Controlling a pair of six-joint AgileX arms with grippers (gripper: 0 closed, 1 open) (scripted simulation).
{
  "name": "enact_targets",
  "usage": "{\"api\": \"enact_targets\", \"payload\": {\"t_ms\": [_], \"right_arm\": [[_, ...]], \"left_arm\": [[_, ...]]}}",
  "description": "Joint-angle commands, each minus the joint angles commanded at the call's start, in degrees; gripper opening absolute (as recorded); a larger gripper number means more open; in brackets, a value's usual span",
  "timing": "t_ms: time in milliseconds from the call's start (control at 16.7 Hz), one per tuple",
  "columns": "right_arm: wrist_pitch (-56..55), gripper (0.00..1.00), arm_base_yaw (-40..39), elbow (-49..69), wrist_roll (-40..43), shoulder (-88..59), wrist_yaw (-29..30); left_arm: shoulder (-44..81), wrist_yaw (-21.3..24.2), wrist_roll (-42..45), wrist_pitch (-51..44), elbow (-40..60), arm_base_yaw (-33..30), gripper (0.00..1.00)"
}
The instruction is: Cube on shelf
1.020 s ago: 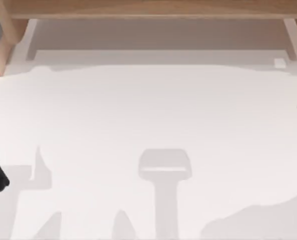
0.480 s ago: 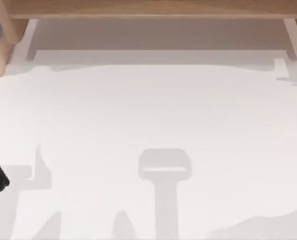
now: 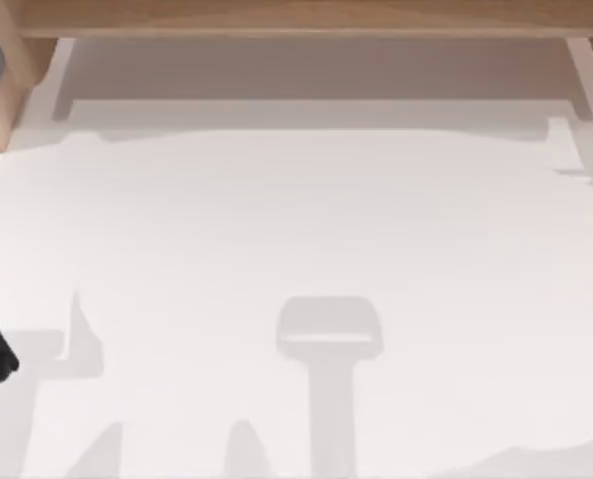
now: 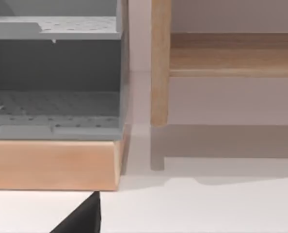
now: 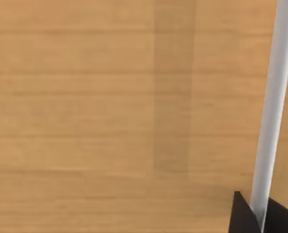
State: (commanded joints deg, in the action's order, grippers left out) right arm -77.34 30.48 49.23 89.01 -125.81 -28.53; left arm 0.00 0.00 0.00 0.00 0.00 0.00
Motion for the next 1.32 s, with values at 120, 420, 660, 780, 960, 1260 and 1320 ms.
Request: {"api": "enact_targets", "payload": {"t_ms": [120, 420, 660, 780, 960, 1260, 1320], "right_arm": [[-0.8, 0.0, 0.5, -2.2, 0.0, 0.5, -0.5], [-3.3, 0.0, 1.9, -7.4, 0.0, 2.1, -1.9], [-5.0, 0.0, 3.0, -9.3, 0.0, 3.4, -3.0], [-5.2, 0.0, 3.1, -9.5, 0.0, 3.6, -3.2], [-5.1, 0.0, 2.8, -9.2, -0.1, 3.4, -3.1], [-9.0, 0.0, 6.2, -15.2, 0.0, 5.4, -6.4], [-10.3, 0.0, 7.3, -17.2, 0.0, 6.1, -7.5]], "left_arm": [[0.0, 0.0, 0.0, 0.0, 0.0, 0.0, 1.0], [0.0, 0.0, 0.0, 0.0, 0.0, 0.0, 1.0], [0.0, 0.0, 0.0, 0.0, 0.0, 0.0, 1.0], [0.0, 0.0, 0.0, 0.0, 0.0, 0.0, 1.0], [0.0, 0.0, 0.0, 0.0, 0.0, 0.0, 1.0], [0.0, 0.0, 0.0, 0.0, 0.0, 0.0, 1.0], [0.0, 0.0, 0.0, 0.0, 0.0, 0.0, 1.0]]}}
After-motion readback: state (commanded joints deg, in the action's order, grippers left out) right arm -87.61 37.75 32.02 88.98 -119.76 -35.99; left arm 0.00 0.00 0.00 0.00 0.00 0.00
